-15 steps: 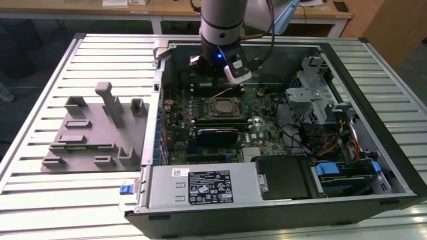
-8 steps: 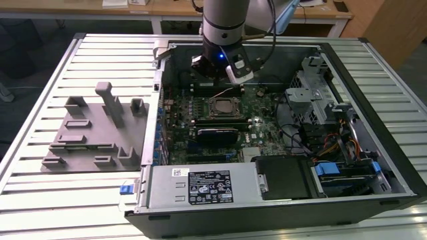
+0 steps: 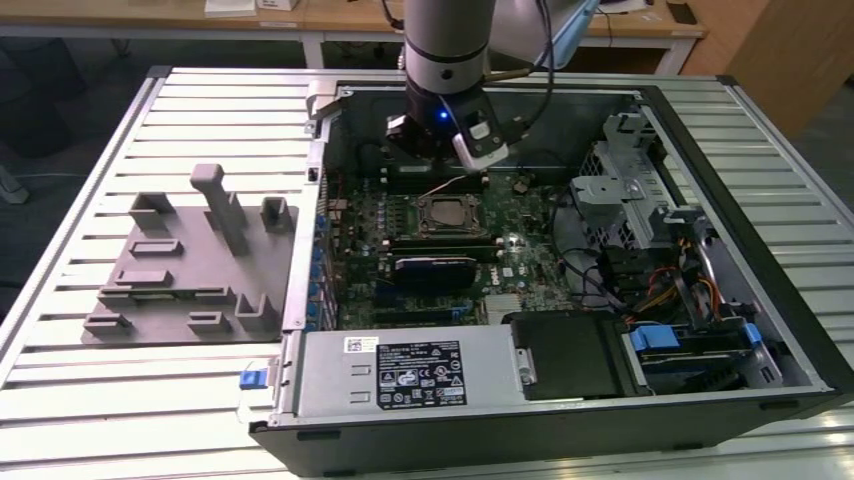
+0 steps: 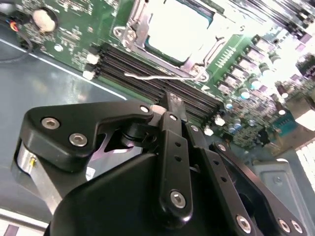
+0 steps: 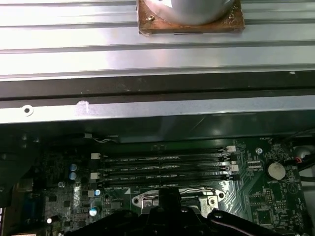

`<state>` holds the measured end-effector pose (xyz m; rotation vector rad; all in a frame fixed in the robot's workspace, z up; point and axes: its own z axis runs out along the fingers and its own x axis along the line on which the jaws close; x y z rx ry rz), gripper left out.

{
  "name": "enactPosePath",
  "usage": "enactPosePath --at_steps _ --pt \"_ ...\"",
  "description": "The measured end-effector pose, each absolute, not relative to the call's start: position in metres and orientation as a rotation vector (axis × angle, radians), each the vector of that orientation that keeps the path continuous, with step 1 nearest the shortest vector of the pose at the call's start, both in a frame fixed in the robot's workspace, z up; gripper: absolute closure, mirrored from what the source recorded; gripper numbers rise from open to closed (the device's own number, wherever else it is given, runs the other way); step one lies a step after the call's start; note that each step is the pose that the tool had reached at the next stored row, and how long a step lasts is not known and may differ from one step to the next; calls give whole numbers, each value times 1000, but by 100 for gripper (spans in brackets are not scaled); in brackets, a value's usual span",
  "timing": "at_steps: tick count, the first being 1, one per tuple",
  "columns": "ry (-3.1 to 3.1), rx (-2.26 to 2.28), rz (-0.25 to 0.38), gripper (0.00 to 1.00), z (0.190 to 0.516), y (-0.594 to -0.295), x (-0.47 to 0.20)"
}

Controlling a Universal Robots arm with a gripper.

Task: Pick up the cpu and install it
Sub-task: 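Install the first cpu locking lever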

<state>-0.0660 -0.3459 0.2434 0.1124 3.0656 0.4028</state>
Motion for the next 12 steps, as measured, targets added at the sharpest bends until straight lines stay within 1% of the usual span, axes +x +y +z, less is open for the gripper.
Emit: enactPosePath --at_steps 12 --pt "3035 163 366 89 234 -346 -66"
